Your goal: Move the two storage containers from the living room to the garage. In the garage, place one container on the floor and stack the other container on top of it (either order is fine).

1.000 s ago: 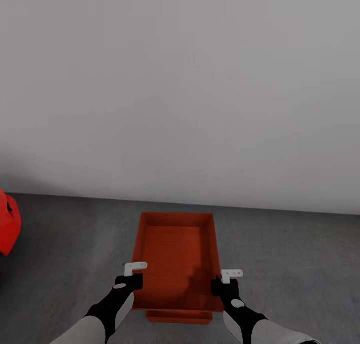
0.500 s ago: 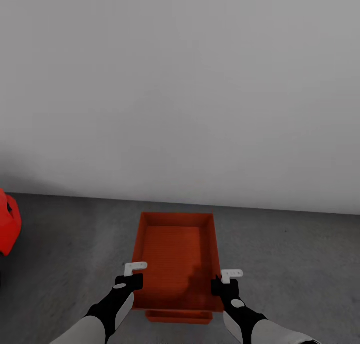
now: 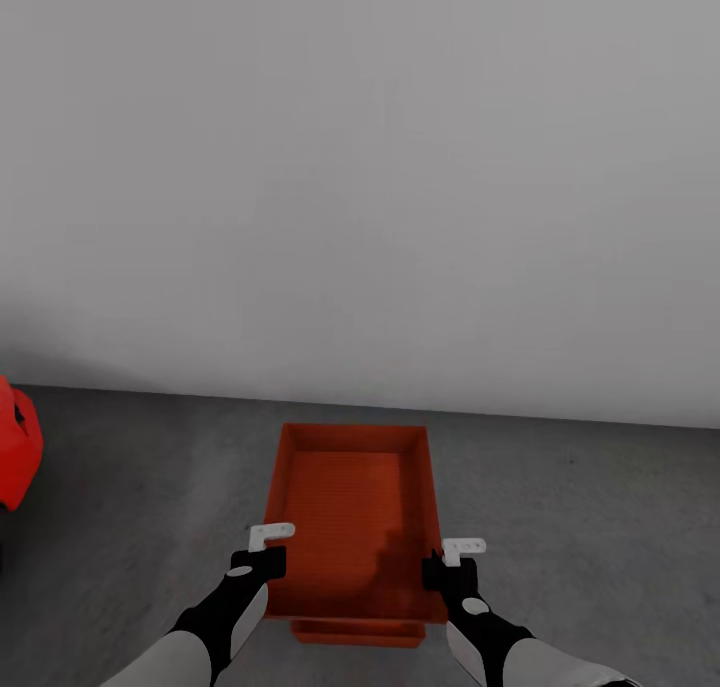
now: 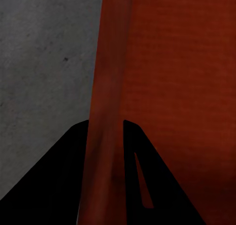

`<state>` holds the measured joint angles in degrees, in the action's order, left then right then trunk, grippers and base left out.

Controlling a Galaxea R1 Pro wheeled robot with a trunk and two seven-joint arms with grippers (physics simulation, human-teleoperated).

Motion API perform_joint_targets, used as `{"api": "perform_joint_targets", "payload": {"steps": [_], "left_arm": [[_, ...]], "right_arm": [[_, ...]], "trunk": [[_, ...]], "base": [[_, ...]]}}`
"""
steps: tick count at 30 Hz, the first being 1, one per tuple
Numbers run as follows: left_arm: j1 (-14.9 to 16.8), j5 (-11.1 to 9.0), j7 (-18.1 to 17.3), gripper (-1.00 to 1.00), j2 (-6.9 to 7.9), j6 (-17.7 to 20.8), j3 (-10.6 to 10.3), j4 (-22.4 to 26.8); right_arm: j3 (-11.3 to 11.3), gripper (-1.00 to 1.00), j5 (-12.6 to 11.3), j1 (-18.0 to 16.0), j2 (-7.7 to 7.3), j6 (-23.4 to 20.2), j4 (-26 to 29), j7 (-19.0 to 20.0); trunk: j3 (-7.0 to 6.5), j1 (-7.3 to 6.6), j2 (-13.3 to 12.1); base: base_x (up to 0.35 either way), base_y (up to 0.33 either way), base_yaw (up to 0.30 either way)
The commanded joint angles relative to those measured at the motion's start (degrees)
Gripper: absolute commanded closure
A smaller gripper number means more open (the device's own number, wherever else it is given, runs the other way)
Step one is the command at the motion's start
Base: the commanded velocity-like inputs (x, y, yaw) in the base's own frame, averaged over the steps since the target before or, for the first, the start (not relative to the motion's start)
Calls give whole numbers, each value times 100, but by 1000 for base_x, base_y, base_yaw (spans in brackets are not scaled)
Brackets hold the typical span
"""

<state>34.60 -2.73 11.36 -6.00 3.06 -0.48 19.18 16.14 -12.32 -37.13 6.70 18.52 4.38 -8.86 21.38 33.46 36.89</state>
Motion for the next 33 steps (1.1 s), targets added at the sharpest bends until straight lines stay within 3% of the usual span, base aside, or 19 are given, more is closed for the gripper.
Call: {"api": "perform_joint_targets", "payload": {"steps": [1, 33], "left_arm": [[3, 35, 51, 100, 3, 37, 74, 25], [3, 34, 59, 100, -5, 37, 80, 25]], "right_arm": [[-137, 100, -148, -5, 6, 47, -16, -28], [-137, 100, -149, -4, 2, 46, -17, -33]], "trunk": [[7, 1, 7], [251, 1, 7]], "base": [[0, 0, 0], [0, 0, 0]]}}
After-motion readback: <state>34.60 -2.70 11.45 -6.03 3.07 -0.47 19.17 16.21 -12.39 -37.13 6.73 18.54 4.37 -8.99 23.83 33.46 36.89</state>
